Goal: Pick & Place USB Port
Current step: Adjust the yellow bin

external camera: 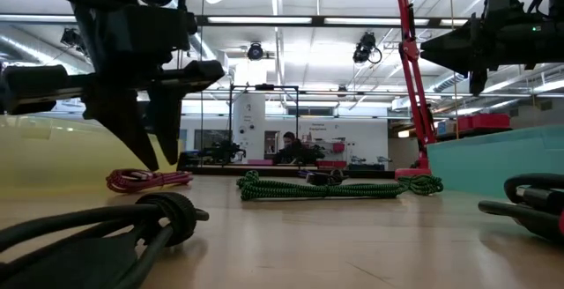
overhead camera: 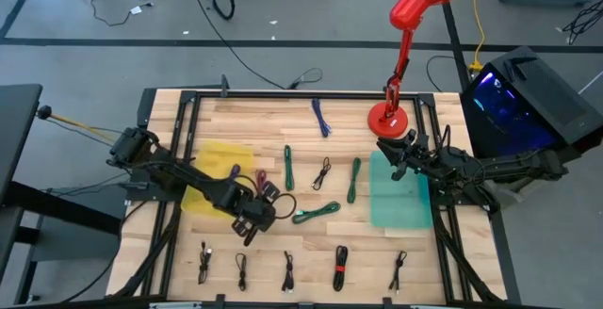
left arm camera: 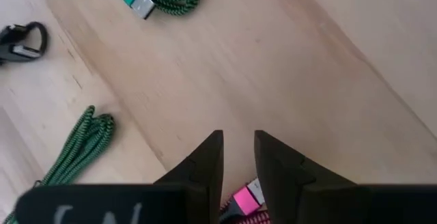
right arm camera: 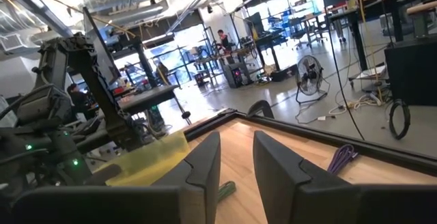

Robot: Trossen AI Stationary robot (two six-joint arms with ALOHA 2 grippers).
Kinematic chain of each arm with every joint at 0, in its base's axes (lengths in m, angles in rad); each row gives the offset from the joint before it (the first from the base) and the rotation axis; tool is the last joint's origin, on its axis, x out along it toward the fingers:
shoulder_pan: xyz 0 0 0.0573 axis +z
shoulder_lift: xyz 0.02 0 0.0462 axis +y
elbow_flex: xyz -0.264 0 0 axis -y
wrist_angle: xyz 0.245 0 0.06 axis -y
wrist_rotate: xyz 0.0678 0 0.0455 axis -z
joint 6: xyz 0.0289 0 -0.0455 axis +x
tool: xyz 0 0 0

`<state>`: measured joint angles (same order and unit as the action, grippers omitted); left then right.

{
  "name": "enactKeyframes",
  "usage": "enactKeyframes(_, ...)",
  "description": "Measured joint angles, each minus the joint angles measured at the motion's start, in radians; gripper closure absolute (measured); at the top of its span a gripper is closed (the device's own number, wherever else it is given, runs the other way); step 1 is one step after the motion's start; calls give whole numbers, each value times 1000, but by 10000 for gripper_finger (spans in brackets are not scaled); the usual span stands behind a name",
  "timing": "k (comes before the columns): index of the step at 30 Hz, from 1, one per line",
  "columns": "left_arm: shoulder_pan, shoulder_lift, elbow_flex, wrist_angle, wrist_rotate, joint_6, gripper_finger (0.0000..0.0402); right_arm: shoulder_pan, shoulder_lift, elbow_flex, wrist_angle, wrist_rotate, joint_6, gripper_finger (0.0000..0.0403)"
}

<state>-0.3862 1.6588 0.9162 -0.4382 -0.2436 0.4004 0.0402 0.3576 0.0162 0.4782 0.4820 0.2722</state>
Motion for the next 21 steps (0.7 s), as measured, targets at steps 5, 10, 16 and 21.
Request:
enactKeyframes(5, -13, 0, 1, -11, -159, 28, 312, 0, 0, 0, 0, 0, 0, 312)
enactKeyframes(10, -8, -1, 81, -217, -368, -48, 317, 0, 0, 0, 0, 0, 0, 312)
enactKeyframes(16, 24, -36, 215, -345, -333, -262, 319, 0, 0, 0, -1, 0, 0, 312)
enactKeyframes(21, 57, -101, 217, -423, -409, -388, 319, 0, 0, 0, -8, -2, 6, 312)
